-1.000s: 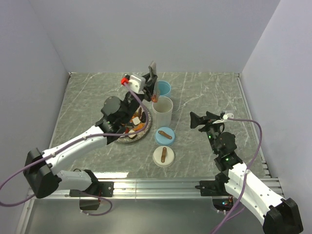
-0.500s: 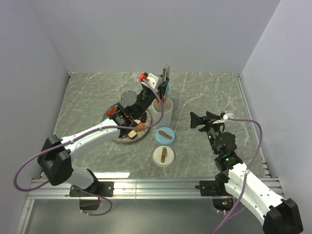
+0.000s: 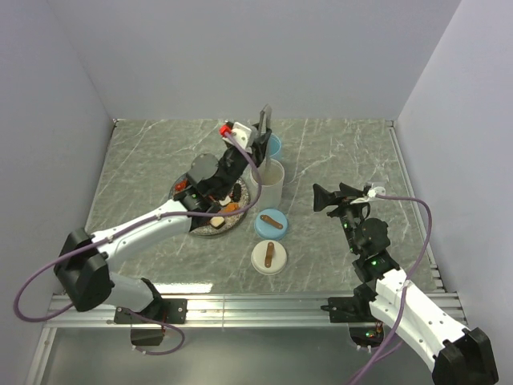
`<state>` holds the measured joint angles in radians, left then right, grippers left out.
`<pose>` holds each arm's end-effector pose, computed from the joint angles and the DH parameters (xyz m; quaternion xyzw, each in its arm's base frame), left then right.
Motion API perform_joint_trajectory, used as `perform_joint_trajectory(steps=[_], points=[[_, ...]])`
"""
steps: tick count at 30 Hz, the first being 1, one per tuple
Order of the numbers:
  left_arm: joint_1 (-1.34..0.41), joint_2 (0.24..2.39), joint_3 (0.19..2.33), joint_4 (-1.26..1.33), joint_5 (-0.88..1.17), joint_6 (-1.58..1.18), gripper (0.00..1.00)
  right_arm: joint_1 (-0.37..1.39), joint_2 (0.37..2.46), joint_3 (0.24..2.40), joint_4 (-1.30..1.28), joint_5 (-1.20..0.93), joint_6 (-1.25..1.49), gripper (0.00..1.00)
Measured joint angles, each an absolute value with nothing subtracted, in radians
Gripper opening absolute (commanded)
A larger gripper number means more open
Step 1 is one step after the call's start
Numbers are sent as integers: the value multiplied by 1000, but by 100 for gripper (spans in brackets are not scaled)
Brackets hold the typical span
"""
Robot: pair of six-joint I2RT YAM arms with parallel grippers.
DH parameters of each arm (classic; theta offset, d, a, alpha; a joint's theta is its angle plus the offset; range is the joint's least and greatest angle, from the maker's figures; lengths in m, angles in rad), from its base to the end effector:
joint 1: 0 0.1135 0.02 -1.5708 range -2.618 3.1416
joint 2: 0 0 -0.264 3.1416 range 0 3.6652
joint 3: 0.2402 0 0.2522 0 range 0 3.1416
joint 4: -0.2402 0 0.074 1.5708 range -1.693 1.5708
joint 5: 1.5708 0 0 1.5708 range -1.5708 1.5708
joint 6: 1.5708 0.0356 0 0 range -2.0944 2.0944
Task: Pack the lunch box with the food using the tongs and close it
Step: Place the food into the lunch box, then pick up the food using the clamp
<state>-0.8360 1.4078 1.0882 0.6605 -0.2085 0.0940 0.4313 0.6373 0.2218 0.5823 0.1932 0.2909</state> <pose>0.2275 -0.2407 0.3904 0.1813 0.5510 -0.2386 0.7789 0.1515 0.0622 0.2447 0.0284 0.6463 0.2102 0.7330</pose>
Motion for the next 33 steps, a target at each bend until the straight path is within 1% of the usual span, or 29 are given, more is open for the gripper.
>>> perform_joint_trajectory(steps=[4,10,13,21,33], points=[[-836,1304,1006,661,-290,102,40,431,632,221,582,194,291,98],[-832,1079,846,693,-455,136,41,431,633,221,582,193,291,98],[-815,1018,781,713,-521,139,41,431,633,221,582,193,291,98],[-709,1005,600,728,-599,111,42,431,646,221,582,193,291,98],[-686,976,470,736,-733,78,42,431,659,221,583,193,291,97]])
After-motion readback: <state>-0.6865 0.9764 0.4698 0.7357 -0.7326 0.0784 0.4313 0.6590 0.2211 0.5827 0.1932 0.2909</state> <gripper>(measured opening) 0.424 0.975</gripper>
